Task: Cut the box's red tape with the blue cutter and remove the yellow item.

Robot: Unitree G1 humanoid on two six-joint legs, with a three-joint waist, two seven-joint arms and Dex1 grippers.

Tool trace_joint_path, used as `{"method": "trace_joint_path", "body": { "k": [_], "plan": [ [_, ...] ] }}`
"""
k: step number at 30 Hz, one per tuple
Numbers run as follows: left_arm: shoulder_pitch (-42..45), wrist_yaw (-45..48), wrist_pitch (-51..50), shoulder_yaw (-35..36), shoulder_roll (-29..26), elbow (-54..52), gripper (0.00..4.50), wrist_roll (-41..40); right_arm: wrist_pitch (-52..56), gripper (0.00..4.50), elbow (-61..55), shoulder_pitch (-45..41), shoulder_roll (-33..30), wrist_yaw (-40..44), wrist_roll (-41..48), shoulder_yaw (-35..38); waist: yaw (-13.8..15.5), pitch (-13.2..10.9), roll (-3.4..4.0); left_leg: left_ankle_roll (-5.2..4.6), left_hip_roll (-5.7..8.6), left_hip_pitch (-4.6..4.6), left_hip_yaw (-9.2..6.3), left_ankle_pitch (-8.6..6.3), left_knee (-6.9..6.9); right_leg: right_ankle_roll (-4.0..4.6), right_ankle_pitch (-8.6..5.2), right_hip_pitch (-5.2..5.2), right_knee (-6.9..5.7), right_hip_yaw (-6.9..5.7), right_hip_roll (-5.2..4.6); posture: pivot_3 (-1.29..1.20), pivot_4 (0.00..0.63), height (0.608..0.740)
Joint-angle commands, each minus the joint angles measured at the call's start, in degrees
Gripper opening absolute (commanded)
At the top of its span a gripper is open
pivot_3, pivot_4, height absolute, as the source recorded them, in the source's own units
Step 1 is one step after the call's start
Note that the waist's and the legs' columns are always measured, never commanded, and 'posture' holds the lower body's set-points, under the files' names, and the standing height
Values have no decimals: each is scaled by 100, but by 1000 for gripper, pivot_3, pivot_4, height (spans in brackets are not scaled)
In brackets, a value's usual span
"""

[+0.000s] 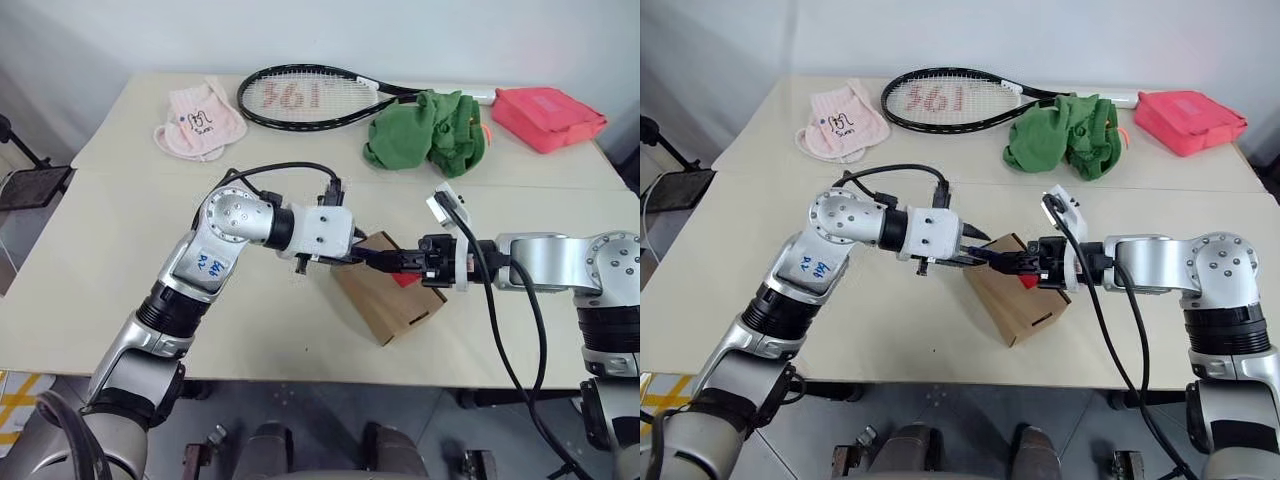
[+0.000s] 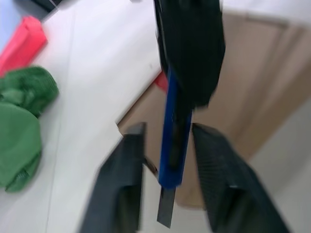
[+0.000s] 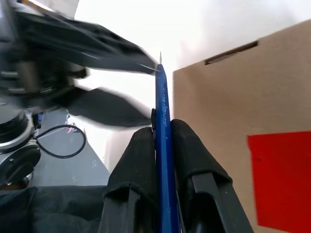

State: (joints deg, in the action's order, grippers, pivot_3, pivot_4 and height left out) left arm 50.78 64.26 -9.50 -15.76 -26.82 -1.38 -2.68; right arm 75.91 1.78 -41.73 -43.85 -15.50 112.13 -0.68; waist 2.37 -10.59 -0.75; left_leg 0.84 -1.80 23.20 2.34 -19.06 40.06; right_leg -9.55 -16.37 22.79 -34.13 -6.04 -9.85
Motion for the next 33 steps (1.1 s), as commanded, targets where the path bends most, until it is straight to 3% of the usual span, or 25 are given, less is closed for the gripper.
{"method": "trace_joint_path", "body": {
  "k": [1, 4, 8, 11, 15, 21, 26, 33],
  "plan": [
    [40, 303, -241, 567, -162, -249, 3024, -804, -31, 185, -152, 47, -282, 114, 87, 323, -21, 0, 0, 0, 0, 0, 0, 0, 0, 0, 0, 0, 0, 0, 0, 0, 150, 740],
    [124, 459, -406, 974, -289, -23, 3821, -1297, -17, 185, -309, 181, -693, 332, 87, 632, -22, 0, 0, 0, 0, 0, 0, 0, 1, 0, 0, 0, 0, 0, 0, 0, 150, 740],
    [181, 295, -458, 1136, -269, 390, 3838, -1394, -58, 185, -584, 474, -1369, 662, 87, 1069, -9, 0, 0, 0, 1, 0, 0, 0, 0, 0, 0, -1, 2, 0, 0, 0, 150, 740],
    [-7, 342, -208, 897, -221, 684, 3247, -1165, -95, 185, -873, 887, -2073, 842, 87, 1473, 33, 0, 0, 0, 1, 1, 0, 0, 0, 0, 0, -1, 3, 0, 0, 0, 150, 740],
    [-221, 108, 22, 597, 170, 1036, 2011, -991, -200, 185, -1286, 1474, -2874, 1102, 87, 1820, 57, 0, 0, 0, 1, -1, 5, 0, -2, 0, 0, -1, 4, 0, 0, 0, 150, 740],
    [-356, -236, 173, 228, 792, 1339, 141, -748, -768, 185, -2049, 2139, -3389, 945, 87, 1902, 58, -1, -2, -1, 0, -3, 6, 0, 4, 2, 4, -3, 2, 1, 0, 0, 150, 740],
    [-411, -545, -115, 59, 938, 1388, 0, -481, -1317, 185, -2745, 1978, -3648, 523, 87, 1250, 26, -1, -1, -1, 0, -3, 5, 0, 3, 2, 4, -2, 2, 2, 0, 0, 150, 740],
    [-550, -837, -915, -94, 1020, 1190, 0, -369, -1505, 184, -2830, 981, -3654, -167, 87, 177, 57, -1, -1, -1, -1, -3, 3, 0, 9, 3, 5, -2, 2, 3, 0, 0, 150, 740]
  ]
}}
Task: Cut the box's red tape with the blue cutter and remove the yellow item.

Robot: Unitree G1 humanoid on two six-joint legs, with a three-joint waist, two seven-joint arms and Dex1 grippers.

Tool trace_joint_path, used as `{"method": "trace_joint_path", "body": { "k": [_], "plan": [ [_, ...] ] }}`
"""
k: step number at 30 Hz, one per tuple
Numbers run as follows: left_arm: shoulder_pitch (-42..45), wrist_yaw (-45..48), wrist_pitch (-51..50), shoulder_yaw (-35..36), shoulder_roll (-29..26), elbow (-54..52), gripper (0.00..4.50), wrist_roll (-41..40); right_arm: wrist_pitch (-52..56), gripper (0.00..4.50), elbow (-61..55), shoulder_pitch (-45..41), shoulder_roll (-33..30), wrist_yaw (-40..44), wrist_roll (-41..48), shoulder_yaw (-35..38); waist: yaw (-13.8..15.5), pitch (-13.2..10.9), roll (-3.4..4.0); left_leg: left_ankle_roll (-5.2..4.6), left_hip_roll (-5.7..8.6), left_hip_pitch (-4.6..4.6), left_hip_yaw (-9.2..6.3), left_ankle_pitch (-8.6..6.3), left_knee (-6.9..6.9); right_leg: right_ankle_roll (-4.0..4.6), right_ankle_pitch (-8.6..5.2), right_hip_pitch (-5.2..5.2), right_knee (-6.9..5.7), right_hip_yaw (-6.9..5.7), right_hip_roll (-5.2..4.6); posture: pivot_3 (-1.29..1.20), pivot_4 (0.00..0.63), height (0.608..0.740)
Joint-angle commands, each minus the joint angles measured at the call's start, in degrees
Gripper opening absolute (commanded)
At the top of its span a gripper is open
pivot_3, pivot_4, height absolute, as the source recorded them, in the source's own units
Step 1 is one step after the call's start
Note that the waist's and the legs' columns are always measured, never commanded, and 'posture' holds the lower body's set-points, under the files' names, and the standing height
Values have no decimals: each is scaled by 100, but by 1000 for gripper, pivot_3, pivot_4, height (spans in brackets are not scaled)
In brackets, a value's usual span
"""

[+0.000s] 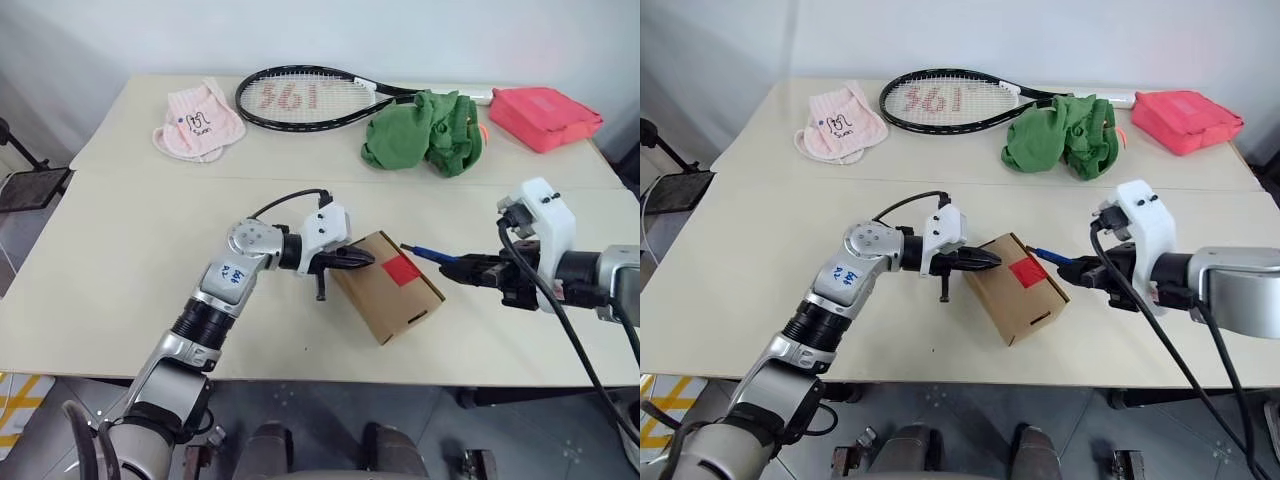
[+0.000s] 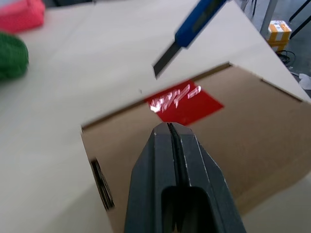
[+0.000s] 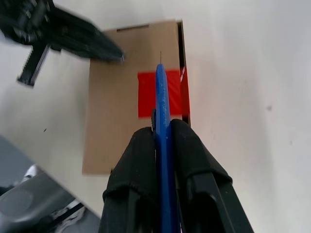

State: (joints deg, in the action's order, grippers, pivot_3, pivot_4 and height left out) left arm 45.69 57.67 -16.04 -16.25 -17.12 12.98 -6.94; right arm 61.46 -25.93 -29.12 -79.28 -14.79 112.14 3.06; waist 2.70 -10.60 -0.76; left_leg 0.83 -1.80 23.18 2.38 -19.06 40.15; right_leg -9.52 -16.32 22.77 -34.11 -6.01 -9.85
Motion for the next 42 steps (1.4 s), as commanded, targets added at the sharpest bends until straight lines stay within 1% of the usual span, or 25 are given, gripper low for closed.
{"method": "trace_joint_path", "body": {
  "k": [1, 10, 22, 33, 36, 39, 42],
  "plan": [
    [-49, -197, -325, -62, 59, -267, 0, 67, -68, 184, -36, -370, -80, -313, 86, -290, 37, 0, 0, 0, 0, 1, -2, 0, 0, 0, 0, 0, 1, -1, 0, 0, 150, 740],
    [-141, -326, -863, -136, 92, -683, 0, 18, 0, 184, 142, -917, 149, -613, 86, -849, 24, 0, 0, 0, 0, 1, 0, 0, 1, 1, 1, -2, 2, -1, 0, 0, 150, 740],
    [-169, -382, -1261, -174, 75, -1080, 0, -25, 62, 184, 444, -1009, 544, -919, 86, -1143, 26, 0, 0, 0, 0, 1, 0, 0, 0, 1, 1, -2, 2, -1, 0, 0, 150, 740],
    [-187, -382, -1380, -231, 40, -1210, 0, -30, -51, 184, 576, -685, 645, -1076, 85, -999, 24, 0, 0, 0, 0, 0, 1, 0, 1, 2, 1, -2, 1, -1, 0, 0, 150, 740],
    [-182, -385, -1380, -239, 41, -1208, 0, -28, -72, 184, 635, -562, 654, -966, 85, -892, 32, 0, 0, 0, 0, 0, 0, 0, 1, 2, 1, -2, 1, -1, 0, 0, 150, 740],
    [-173, -385, -1369, -250, 46, -1189, 0, -24, -80, 184, 590, -451, 742, -673, 86, -717, 31, 0, 0, 0, 0, 0, 1, 0, 1, 2, 1, -2, 1, -1, 0, 0, 150, 740],
    [-167, -389, -1349, -254, 48, -1171, 0, -20, -115, 184, 559, -471, 808, -540, 86, -611, 23, 0, 0, -1, 0, 0, 1, 0, 1, 2, 1, -2, 1, -1, 0, 0, 150, 740]
  ]
}}
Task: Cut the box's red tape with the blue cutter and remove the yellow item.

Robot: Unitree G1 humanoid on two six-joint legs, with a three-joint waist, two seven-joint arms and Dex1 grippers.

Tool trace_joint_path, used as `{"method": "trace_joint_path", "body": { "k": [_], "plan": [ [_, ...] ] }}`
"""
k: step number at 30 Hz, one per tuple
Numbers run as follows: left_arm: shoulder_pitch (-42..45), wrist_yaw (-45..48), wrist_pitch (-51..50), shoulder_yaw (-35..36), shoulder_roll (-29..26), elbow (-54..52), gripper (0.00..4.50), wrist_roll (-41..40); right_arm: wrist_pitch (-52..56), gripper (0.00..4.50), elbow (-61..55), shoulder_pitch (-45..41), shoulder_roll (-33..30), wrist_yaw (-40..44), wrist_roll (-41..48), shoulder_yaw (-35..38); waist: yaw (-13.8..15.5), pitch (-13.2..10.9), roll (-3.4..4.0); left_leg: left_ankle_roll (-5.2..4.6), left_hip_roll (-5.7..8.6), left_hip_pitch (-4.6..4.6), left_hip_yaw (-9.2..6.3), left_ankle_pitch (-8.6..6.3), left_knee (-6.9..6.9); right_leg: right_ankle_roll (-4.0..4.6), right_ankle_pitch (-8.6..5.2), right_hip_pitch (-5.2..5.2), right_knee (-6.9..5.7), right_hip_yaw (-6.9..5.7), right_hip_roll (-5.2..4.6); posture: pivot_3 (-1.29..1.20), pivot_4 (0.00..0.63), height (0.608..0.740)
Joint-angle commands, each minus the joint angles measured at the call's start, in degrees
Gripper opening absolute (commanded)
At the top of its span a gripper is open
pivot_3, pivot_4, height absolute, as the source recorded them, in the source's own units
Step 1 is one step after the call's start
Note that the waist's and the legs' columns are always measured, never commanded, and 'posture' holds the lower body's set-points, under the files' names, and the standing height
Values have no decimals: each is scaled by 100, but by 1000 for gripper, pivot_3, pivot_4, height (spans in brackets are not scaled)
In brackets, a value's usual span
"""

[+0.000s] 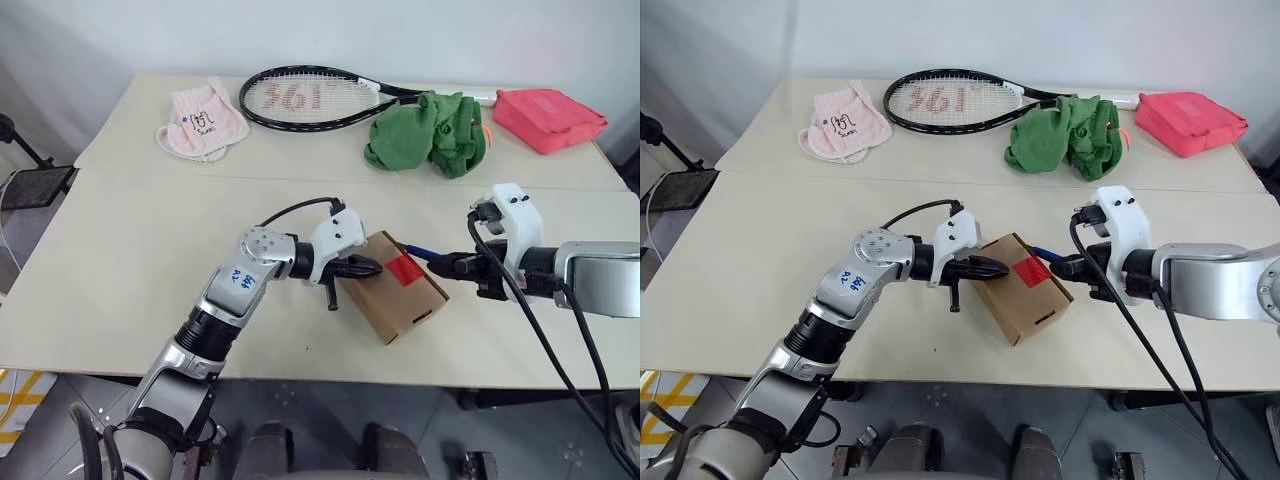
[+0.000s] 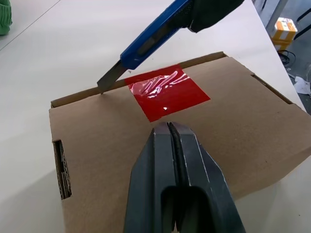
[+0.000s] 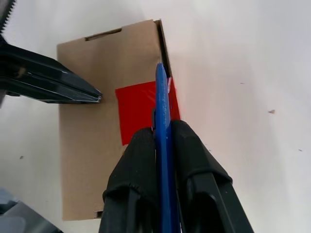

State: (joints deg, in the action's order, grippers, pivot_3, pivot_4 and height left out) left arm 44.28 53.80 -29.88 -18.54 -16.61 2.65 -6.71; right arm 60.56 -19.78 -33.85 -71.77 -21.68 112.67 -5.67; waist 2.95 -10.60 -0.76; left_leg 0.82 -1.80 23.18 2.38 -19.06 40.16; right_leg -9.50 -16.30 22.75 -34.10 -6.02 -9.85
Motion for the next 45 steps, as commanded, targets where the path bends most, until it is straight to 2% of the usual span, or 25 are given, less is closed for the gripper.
{"method": "trace_joint_path", "body": {
  "k": [1, 27, 34, 45],
  "plan": [
    [-24, 0, 43, -27, -3, -132, 0, -42, -33, 184, -48, -5, 68, 161, 33, 280, -2, 0, 0, 0, 0, 0, 0, 0, 0, 0, 0, 0, 0, 0, 0, 0, 150, 740],
    [9, 32, 98, -20, -81, -100, 0, -22, 180, 184, 2, -116, 266, 61, -222, 141, 4, 0, 0, 0, 0, 0, 0, 0, -1, 0, 0, 0, 1, 0, 0, 0, 150, 740],
    [-18, -2, 55, -41, -58, -86, 0, -16, 405, 184, 59, -108, 47, -58, 5, 20, 4, 0, 0, 0, 0, 0, 0, 0, -1, 0, 0, 0, 1, 0, 0, 0, 150, 740],
    [-117, -269, -258, -206, 162, -16, 0, 57, 869, 184, 146, -199, -346, 240, 33, -272, 24, 0, 0, 0, 0, 0, -1, 0, -1, 0, 0, -1, 2, 0, 0, 0, 150, 740]
  ]
}}
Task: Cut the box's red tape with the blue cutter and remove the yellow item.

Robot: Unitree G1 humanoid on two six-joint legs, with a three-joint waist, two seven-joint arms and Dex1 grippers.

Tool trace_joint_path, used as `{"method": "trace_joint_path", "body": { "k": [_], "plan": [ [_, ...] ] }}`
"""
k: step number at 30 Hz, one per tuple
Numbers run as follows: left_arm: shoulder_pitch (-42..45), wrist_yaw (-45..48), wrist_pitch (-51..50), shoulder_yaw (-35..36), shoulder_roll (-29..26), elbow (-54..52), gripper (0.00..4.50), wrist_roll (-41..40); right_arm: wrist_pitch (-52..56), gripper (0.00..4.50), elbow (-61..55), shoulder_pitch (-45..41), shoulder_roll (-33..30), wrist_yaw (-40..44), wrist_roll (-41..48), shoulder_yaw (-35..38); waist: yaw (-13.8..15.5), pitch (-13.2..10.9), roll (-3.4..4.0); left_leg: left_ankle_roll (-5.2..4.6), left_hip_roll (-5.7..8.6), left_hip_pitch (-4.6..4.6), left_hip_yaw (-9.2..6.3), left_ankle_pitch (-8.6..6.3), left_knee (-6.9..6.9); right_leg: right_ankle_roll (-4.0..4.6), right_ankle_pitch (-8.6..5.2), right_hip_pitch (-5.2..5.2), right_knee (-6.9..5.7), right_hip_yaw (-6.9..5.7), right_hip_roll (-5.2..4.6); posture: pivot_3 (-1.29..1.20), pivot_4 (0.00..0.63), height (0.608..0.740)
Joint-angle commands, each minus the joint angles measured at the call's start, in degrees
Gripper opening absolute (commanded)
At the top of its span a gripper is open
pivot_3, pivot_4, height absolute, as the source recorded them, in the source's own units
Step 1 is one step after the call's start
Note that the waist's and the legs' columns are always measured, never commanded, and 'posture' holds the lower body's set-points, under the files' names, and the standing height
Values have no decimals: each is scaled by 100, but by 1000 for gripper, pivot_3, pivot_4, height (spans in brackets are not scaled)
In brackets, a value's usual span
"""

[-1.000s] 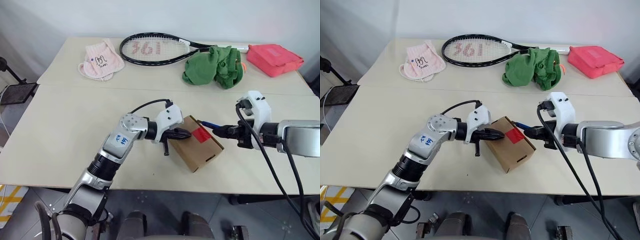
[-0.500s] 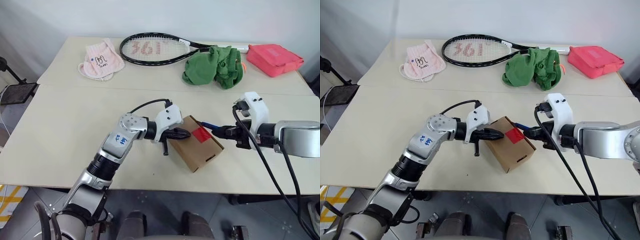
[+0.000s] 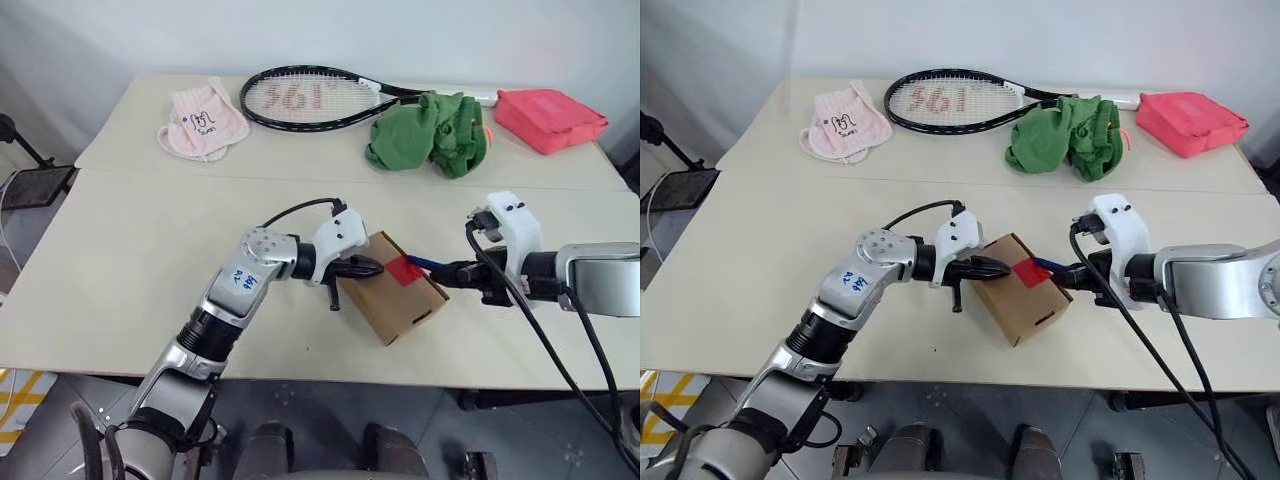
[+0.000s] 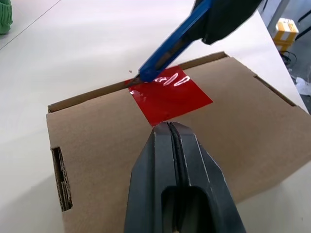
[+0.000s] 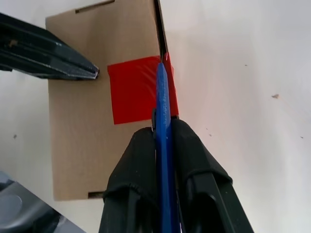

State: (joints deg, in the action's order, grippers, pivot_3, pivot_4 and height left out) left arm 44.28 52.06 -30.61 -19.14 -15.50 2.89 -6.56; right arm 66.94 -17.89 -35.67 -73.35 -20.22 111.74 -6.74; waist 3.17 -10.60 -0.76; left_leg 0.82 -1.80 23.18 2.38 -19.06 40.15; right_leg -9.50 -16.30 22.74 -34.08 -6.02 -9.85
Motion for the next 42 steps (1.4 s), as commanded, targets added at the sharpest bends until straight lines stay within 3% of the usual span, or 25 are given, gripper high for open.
{"method": "trace_joint_path", "body": {
  "k": [1, 16, 25, 28, 35, 39, 42],
  "plan": [
    [-129, -127, -225, -160, 70, -45, 0, 49, 251, 184, -33, -19, -224, 123, 126, -178, 3, 0, 0, 0, 0, 0, 0, 0, 0, 0, 0, -1, 0, 0, 0, 0, 150, 740],
    [-277, -195, -812, -532, 7, -167, 0, 139, 449, 184, -153, -128, -734, 617, 126, -396, 3, 12, 5, 0, 0, -13, -1, 0, 0, 0, 0, -15, 4, 0, 0, 0, 150, 740],
    [-249, -233, -803, -539, -20, -178, 0, 125, 256, 184, -390, 420, -1521, 1170, 126, 18, 9, 27, 24, -2, 0, -13, -2, -1, 1, 1, 1, -16, 7, 0, 0, 0, 150, 740],
    [-174, -199, -642, -464, -16, -114, 0, 100, 138, 184, -445, 677, -1821, 1708, 126, 521, 10, 29, 28, -2, 0, -13, -2, -1, 0, 1, 1, -15, 7, 0, 0, 0, 150, 740],
    [-7, 85, -128, -93, -127, -1, 0, -101, 145, 184, -303, 1107, -1751, 2602, 126, 2141, -2, 30, 28, -2, 0, -14, -2, -1, 1, 5, 3, -15, 5, 0, 0, 0, 150, 740],
    [93, 602, 368, 300, -287, 46, 0, -514, 854, 184, -155, 2434, -1068, 2311, -607, 3859, 23, 26, 19, -3, -1, -9, -2, -1, 1, 4, 4, -15, 6, -2, 0, 0, 150, 740],
    [190, 1163, 848, 674, -489, 131, 0, -902, 200, 184, -263, 3270, -11, 2489, -2093, 4754, 40, 27, 21, -3, 0, -5, 1, 0, 2, 1, 5, -12, 5, -2, 0, 0, 150, 740]
  ]
}}
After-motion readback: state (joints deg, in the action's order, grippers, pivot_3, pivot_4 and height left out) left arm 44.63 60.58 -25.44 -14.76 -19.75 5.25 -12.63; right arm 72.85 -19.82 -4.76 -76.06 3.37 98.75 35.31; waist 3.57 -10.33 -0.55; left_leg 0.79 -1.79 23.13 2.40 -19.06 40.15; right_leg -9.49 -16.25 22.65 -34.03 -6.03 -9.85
